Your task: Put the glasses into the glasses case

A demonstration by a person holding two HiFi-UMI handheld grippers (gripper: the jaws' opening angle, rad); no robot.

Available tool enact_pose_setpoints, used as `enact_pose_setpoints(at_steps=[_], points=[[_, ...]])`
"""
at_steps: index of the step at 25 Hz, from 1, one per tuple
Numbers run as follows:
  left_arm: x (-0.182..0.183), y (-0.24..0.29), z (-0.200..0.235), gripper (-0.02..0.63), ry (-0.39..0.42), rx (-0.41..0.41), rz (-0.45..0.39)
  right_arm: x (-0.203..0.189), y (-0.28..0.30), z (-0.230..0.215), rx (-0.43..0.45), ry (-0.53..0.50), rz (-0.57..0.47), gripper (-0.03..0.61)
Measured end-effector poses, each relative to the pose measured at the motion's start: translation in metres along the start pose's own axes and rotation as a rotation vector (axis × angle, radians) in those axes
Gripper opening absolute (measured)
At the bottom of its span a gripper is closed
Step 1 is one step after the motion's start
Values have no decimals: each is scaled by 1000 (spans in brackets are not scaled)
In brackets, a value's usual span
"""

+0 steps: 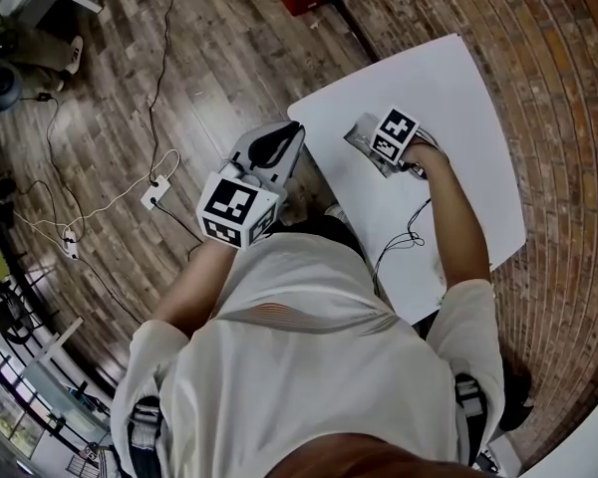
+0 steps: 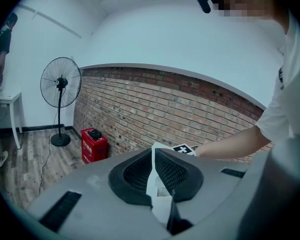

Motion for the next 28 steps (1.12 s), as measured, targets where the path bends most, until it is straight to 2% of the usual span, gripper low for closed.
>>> enact_pose_setpoints(at_steps=[3, 8, 9, 12, 14, 17, 20, 24, 28], points=[[-1, 3, -1, 29, -2, -2, 2, 3, 4, -3, -17, 4, 4, 97], [0, 4, 0, 29, -1, -4, 2, 7, 1, -3, -29, 44, -48, 102], [0, 5, -1, 29, -1, -6, 2, 7, 0, -2, -36, 50, -61, 116], [2, 8, -4, 29, 1, -12, 1, 5, -11, 4, -70, 73, -116, 213], [3, 9, -5, 29, 3, -18, -1, 2, -24, 12, -102, 95, -182, 218], [8, 12, -6, 29, 10, -34, -8, -8, -52, 25, -189, 131, -311, 212], [15, 16, -10, 29, 23, -56, -19, -23, -82, 40, -255, 169, -475, 166], [29, 23, -17, 29, 49, -92, -41, -49, -129, 60, -370, 235, -751, 68], [46, 32, -25, 29, 90, -139, -71, -76, -174, 92, -477, 278, -1058, 52]])
Point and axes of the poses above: the fingertips, and each gripper's own axes: y forward along the fingers, z to its left, x out of its top, the point moved 6 cm from there along -y, backward along the fingers, and after that the axes turned 4 degrees about x, right-handed, at the moved point
